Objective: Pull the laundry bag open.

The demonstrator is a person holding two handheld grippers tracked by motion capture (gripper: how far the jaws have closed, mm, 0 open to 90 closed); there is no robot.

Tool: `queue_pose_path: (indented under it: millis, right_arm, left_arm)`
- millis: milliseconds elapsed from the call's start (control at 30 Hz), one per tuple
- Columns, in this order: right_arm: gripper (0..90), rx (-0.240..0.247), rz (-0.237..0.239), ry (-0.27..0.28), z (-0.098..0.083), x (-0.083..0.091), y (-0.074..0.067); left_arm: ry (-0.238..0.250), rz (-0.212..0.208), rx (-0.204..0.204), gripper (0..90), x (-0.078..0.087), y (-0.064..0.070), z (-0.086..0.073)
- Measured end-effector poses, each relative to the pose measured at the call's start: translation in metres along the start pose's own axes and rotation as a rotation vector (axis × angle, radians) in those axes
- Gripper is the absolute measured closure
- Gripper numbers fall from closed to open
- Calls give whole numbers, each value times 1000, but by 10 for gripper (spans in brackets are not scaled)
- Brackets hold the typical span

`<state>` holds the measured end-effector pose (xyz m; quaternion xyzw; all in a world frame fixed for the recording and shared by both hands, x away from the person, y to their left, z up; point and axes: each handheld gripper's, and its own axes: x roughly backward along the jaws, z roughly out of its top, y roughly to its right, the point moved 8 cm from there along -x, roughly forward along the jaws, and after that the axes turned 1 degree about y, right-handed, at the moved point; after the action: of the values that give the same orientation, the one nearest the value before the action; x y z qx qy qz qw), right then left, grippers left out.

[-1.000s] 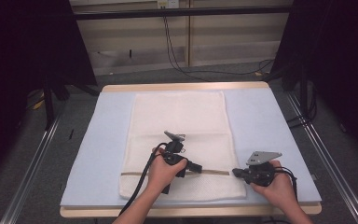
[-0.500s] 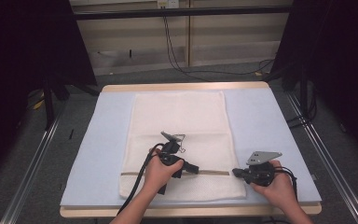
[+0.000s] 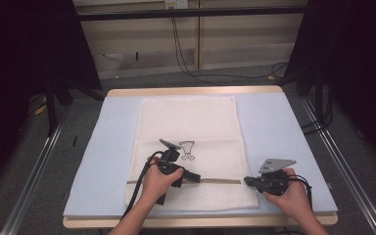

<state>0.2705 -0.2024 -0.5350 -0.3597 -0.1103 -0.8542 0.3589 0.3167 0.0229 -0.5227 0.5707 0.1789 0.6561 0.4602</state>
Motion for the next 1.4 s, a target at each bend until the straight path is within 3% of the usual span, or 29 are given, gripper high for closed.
queue_pose_path:
  millis: [67,300,700,1033,1100,1133,1400]
  right_arm:
    - [900,-2,2,-1,0,0,0]
    - [900,-2,1,-3,0,0,0]
    - [900,-3,2,2,0,0,0]
    - [900,-4,4,5,0,0,0]
    - [900,-4,0,7,0,0,0]
    - [900,-5,-1,9,0,0,0]
    - [900,-20,7,10,-1,0,1]
  left_arm:
    - [5,17,-2,875,2,-3,0]
    - [10,-17,19,875,9,-6,-3]
    - [14,6,0,875,13,-9,-4]
    - [25,8,10,875,31,-14,-9]
    - [35,28,6,875,35,-17,-9]
    - [36,12,17,875,37,-16,-10]
    - [49,16,27,875,51,-23,-14]
